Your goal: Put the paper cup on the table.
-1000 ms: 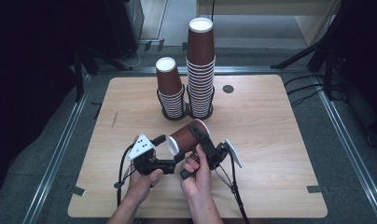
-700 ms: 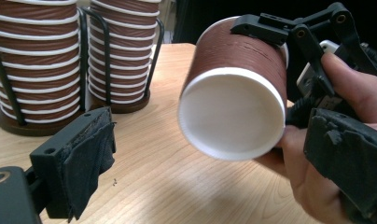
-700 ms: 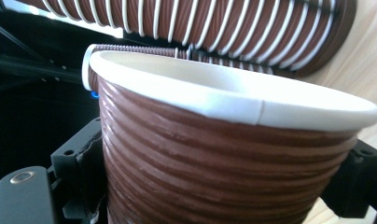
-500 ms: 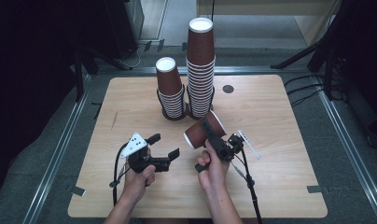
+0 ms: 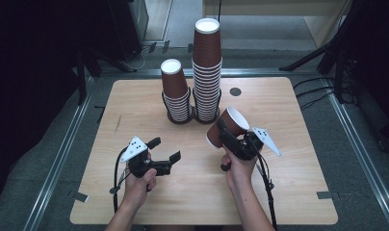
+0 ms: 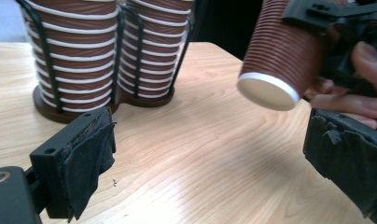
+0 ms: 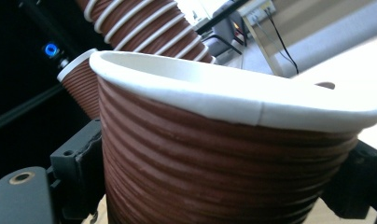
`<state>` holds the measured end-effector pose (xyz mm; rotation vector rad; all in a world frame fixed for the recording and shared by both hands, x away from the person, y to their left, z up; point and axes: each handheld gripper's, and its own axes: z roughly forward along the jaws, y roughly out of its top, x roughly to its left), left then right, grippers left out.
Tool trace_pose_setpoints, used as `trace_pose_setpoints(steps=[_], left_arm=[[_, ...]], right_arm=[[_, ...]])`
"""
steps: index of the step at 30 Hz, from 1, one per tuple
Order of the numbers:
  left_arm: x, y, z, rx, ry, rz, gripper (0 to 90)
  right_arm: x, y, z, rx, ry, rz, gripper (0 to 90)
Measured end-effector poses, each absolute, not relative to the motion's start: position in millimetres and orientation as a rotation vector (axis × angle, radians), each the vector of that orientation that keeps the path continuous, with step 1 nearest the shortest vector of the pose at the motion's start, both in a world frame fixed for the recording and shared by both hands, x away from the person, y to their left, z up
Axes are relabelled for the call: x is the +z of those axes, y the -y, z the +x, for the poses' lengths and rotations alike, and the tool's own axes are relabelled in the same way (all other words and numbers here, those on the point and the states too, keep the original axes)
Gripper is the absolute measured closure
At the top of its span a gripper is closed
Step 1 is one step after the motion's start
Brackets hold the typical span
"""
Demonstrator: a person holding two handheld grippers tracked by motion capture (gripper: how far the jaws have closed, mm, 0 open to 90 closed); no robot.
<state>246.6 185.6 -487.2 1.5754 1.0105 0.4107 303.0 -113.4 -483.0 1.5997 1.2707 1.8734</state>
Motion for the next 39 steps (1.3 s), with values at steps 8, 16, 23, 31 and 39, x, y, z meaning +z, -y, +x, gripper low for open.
trace_pose_setpoints(steps=[8, 16, 23, 31, 39], left_arm=[[-490.2, -191.4, 248.3, 0.444, -1.038, 1.577, 2.4], [-495.1, -203.8, 246.4, 0.471, -1.057, 1.548, 2.4], [-502.8, -216.2, 246.7, 0.485, -1.119, 1.54, 2.4], [-512.3, -234.0, 242.5, 0.562, -1.177, 1.541, 2.4], [-519.0, -263.6, 234.5, 0.624, -1.246, 1.515, 2.4]], right_arm=[[-477.5, 120.3, 303.6, 1.77, -1.323, 1.454, 11.7], [-477.4, 132.4, 307.1, 1.689, -1.3, 1.395, 11.4], [-475.7, 143.3, 311.4, 1.628, -1.258, 1.288, 11.4], [-478.3, 157.5, 321.9, 1.537, -1.301, 1.184, 11.4], [-484.1, 179.2, 342.8, 1.414, -1.308, 1.153, 11.5]])
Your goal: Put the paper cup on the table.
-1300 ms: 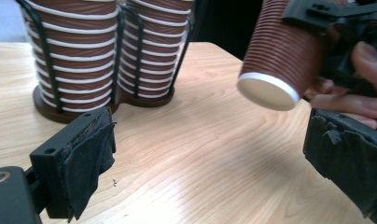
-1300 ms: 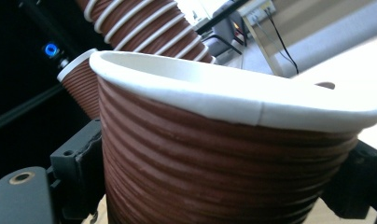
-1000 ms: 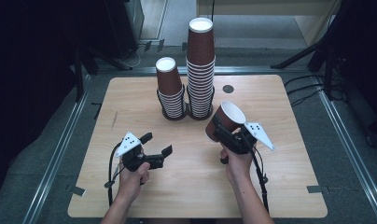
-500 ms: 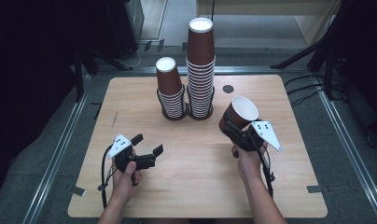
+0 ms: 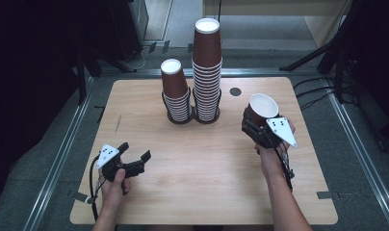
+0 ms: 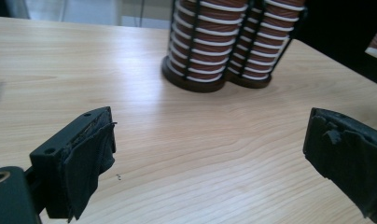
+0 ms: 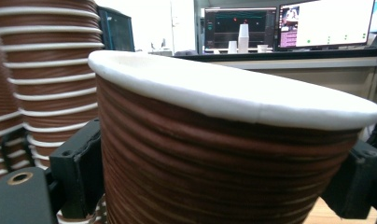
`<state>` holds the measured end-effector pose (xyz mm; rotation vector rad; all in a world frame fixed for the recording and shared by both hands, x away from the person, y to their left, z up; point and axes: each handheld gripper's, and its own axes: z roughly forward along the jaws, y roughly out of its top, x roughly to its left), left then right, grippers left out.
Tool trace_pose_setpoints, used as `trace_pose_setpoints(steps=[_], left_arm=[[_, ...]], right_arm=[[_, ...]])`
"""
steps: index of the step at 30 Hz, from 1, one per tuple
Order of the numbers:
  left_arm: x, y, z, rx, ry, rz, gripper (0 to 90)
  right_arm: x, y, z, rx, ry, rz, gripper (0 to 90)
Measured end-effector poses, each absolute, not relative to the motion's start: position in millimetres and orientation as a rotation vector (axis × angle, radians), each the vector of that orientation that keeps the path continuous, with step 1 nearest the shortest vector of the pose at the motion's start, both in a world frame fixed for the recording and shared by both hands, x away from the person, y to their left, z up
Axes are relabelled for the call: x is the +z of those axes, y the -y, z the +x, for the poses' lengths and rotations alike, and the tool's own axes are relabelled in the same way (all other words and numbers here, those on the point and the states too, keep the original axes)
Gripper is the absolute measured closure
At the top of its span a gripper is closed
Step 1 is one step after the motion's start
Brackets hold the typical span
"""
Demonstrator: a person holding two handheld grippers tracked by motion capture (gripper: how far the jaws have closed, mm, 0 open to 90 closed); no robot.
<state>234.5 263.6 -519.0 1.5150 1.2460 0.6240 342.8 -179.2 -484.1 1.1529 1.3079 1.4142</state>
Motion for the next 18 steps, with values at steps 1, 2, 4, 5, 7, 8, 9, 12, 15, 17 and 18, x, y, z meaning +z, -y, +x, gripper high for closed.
trace_pose_setpoints(steps=[1, 2, 4, 5, 7, 8, 9, 12, 15, 17, 18], left_arm=[[-520.1, -266.2, 233.4, 0.631, -1.25, 1.518, 2.4], [-521.3, -268.6, 232.5, 0.638, -1.256, 1.522, 2.4], [-523.7, -273.1, 231.0, 0.648, -1.269, 1.523, 2.4], [-525.1, -274.9, 230.0, 0.651, -1.278, 1.52, 2.4], [-528.2, -278.1, 227.7, 0.665, -1.296, 1.52, 2.4], [-529.6, -280.1, 226.6, 0.671, -1.303, 1.523, 2.4], [-531.0, -283.0, 225.3, 0.673, -1.311, 1.524, 2.4], [-534.0, -290.5, 223.4, 0.681, -1.33, 1.53, 2.3], [-537.9, -298.6, 222.0, 0.689, -1.357, 1.534, 2.4], [-541.3, -302.8, 221.2, 0.717, -1.369, 1.551, 2.3], [-543.3, -304.5, 220.8, 0.727, -1.376, 1.56, 2.3]], right_arm=[[-484.5, 180.5, 344.3, 1.41, -1.309, 1.154, 11.5], [-485.2, 181.9, 346.3, 1.405, -1.307, 1.158, 11.5], [-487.1, 184.3, 350.6, 1.397, -1.305, 1.16, 11.5], [-487.7, 185.0, 351.8, 1.394, -1.308, 1.162, 11.5], [-489.8, 186.0, 355.0, 1.386, -1.321, 1.167, 11.5], [-490.9, 186.1, 356.4, 1.374, -1.325, 1.171, 11.5], [-491.9, 186.3, 357.5, 1.364, -1.328, 1.173, 11.5], [-495.2, 188.8, 361.3, 1.35, -1.323, 1.191, 11.4], [-498.8, 190.7, 365.0, 1.325, -1.321, 1.204, 11.3], [-501.1, 192.2, 368.1, 1.32, -1.321, 1.22, 10.9], [-501.6, 192.9, 369.4, 1.325, -1.316, 1.238, 11.0]])
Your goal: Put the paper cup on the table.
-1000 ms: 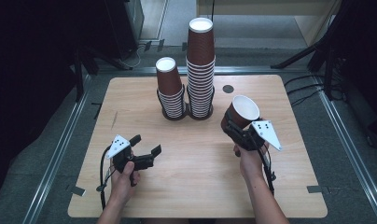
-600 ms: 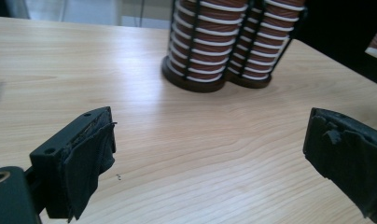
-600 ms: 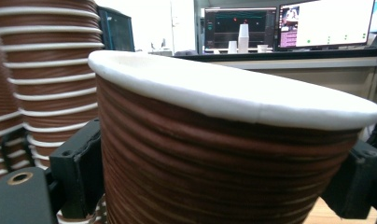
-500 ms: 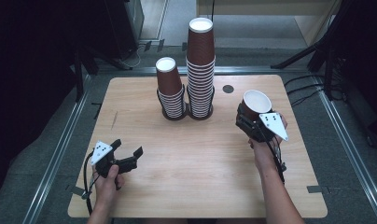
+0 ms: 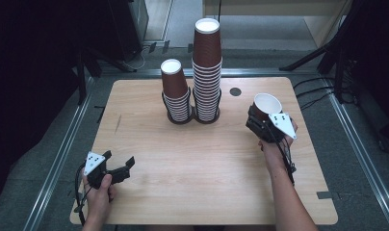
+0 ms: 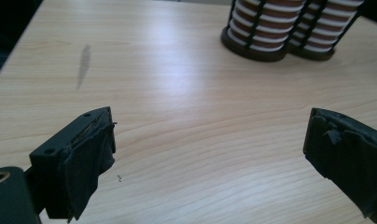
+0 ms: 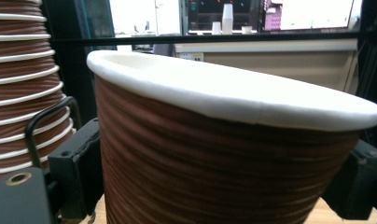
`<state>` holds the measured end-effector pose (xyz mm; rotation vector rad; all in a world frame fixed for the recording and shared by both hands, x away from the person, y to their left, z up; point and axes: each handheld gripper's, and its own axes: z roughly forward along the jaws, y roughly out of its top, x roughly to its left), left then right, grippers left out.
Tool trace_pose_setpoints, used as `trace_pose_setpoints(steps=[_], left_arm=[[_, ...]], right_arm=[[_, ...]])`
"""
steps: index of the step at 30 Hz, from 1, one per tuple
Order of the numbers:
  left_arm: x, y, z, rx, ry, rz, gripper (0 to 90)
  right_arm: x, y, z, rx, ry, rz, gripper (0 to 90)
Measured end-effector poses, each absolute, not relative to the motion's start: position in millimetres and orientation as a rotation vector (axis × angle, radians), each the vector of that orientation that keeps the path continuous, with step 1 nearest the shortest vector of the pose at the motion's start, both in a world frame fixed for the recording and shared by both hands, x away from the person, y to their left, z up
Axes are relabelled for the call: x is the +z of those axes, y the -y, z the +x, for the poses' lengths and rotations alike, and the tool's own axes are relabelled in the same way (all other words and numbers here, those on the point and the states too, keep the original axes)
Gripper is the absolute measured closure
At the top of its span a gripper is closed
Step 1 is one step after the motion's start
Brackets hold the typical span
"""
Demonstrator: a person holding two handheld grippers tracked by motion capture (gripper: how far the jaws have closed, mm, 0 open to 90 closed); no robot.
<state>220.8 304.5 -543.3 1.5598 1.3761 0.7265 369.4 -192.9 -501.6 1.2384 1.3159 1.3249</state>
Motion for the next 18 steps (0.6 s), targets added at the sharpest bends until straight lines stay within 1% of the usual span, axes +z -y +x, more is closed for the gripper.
trace_pose_setpoints(steps=[8, 18], left_arm=[[-548.1, -307.5, 221.7, 0.699, -1.359, 1.546, 2.3], [-549.0, -312.8, 221.8, 0.659, -1.369, 1.51, 2.3]], right_arm=[[-508.9, 194.1, 383.2, 1.247, -1.321, 1.254, 10.9], [-526.2, 195.2, 400.0, 1.155, -1.346, 1.291, 10.3]])
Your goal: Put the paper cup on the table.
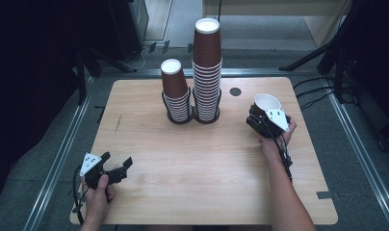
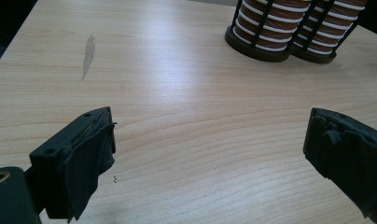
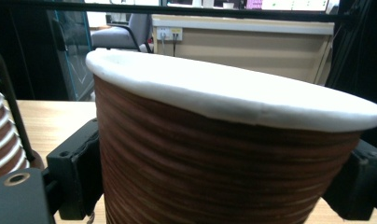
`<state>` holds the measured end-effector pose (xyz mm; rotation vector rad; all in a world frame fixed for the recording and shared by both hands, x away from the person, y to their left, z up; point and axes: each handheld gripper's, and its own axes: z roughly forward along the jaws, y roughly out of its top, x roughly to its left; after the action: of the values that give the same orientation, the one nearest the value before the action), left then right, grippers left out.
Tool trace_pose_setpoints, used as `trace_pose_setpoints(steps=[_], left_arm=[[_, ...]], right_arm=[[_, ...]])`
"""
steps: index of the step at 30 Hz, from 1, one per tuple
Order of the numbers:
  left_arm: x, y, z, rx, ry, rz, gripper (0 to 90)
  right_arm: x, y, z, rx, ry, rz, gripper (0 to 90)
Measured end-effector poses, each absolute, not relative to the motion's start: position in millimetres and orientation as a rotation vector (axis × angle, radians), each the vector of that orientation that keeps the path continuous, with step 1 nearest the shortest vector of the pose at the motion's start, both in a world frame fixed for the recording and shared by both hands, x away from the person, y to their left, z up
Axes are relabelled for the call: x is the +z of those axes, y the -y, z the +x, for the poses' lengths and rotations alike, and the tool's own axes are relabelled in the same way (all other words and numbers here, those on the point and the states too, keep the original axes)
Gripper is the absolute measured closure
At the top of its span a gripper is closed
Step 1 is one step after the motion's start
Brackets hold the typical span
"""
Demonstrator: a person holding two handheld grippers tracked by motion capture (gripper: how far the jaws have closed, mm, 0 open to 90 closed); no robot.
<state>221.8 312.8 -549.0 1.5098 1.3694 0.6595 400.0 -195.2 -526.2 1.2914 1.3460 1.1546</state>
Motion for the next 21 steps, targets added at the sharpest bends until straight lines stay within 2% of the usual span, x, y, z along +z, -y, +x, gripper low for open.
trace_pose_setpoints(steps=[21], left_arm=[[-549.1, -311.9, 222.1, 0.658, -1.361, 1.515, 2.3]], right_arm=[[-537.4, 197.2, 404.2, 1.099, -1.399, 1.334, 8.5]])
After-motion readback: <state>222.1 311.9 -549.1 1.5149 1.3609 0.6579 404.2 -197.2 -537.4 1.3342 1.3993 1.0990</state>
